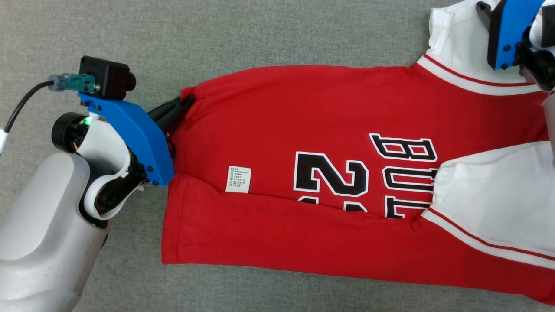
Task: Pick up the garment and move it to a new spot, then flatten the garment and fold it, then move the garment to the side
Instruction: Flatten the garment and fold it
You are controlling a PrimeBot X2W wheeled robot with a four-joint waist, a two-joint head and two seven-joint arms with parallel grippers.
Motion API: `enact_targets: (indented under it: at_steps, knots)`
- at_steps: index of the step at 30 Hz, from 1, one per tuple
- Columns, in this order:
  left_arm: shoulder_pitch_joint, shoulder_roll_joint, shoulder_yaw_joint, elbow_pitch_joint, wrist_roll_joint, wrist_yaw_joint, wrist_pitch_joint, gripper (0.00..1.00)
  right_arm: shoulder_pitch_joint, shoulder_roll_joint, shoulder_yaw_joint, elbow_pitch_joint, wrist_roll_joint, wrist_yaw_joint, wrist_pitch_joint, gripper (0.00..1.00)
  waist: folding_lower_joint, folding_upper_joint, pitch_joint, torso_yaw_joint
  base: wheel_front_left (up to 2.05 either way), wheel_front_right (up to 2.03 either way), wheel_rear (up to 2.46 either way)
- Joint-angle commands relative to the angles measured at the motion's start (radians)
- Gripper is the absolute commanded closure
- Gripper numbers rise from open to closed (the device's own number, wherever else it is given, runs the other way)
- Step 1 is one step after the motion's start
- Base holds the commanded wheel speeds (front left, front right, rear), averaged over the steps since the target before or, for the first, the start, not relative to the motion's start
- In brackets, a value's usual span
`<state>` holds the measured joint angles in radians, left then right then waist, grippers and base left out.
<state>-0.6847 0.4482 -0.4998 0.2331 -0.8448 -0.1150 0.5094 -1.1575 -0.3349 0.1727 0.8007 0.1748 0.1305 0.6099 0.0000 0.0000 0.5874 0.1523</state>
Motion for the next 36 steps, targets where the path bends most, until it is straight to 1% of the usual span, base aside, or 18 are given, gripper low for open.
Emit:
enact_targets:
  at_steps: [1, 5, 8, 12, 14, 17, 20, 24, 28, 31, 35, 36]
  knots:
    - [0.000, 0.007, 0.001, 0.031, 0.011, 0.003, -0.018, 1.00, 0.032, 0.008, 0.007, 0.023, 0.002, 0.000, 0.005, 1.00, 0.0000, 0.0000, -0.006, -0.007, 0.00, 0.00, 0.00]
    - [0.012, 0.008, 0.023, 0.062, 0.022, 0.004, -0.090, 1.00, 0.042, 0.003, 0.008, -0.009, 0.015, 0.000, -0.062, 1.00, 0.0000, 0.0000, -0.035, -0.036, 0.00, 0.00, 0.00]
    - [0.033, 0.009, 0.032, 0.074, 0.013, -0.004, -0.149, 1.00, 0.061, 0.006, 0.007, -0.022, 0.039, 0.000, -0.098, 1.00, 0.0000, 0.0000, -0.068, -0.065, 0.00, 0.00, 0.00]
    - [0.084, 0.006, 0.038, 0.092, 0.008, -0.009, -0.241, 1.00, 0.109, -0.004, 0.023, -0.045, 0.084, 0.000, -0.152, 1.00, 0.0000, 0.0000, -0.128, -0.098, 0.00, 0.00, 0.00]
    - [0.113, 0.004, 0.038, 0.097, -0.011, -0.013, -0.284, 1.00, 0.146, -0.019, 0.032, -0.062, 0.098, 0.000, -0.173, 1.00, 0.0000, 0.0000, -0.159, -0.110, 0.00, 0.00, 0.00]
    - [0.154, 0.023, 0.013, 0.103, -0.007, -0.017, -0.347, 1.00, 0.215, -0.034, 0.036, -0.090, 0.139, 0.000, -0.197, 1.00, 0.0000, 0.0000, -0.204, -0.122, 0.00, 0.00, 0.00]
    - [0.186, 0.047, -0.040, 0.077, -0.008, -0.018, -0.411, 1.00, 0.296, -0.045, 0.019, -0.138, 0.191, 0.000, -0.222, 1.00, 0.0000, 0.0000, -0.244, -0.131, 0.00, 0.00, 0.00]
    - [0.226, 0.085, -0.119, 0.055, -0.024, -0.018, -0.488, 1.00, 0.436, -0.056, -0.016, -0.231, 0.257, 0.000, -0.218, 1.00, 0.0000, 0.0000, -0.292, -0.135, 0.00, 0.00, 0.00]
    - [0.259, 0.117, -0.167, 0.087, -0.029, -0.017, -0.549, 1.00, 0.590, -0.064, -0.039, -0.367, 0.302, 0.000, -0.189, 1.00, 0.0000, 0.0000, -0.333, -0.147, 0.00, 0.00, 0.00]
    - [0.285, 0.125, -0.174, 0.116, -0.042, -0.015, -0.595, 1.00, 0.707, -0.047, -0.068, -0.473, 0.313, 0.000, -0.153, 1.00, 0.0000, 0.0000, -0.354, -0.163, 0.00, 0.00, 0.00]
    - [0.310, 0.130, -0.181, 0.157, -0.052, -0.016, -0.628, 1.00, 0.847, -0.012, -0.124, -0.608, 0.299, 0.001, -0.113, 1.00, 0.0000, 0.0000, -0.371, -0.177, 0.00, 0.00, 0.00]
    - [0.310, 0.130, -0.181, 0.157, -0.052, -0.016, -0.628, 1.00, 0.847, -0.012, -0.124, -0.608, 0.299, 0.001, -0.113, 1.00, 0.0000, 0.0000, -0.371, -0.177, 0.00, 0.00, 0.00]
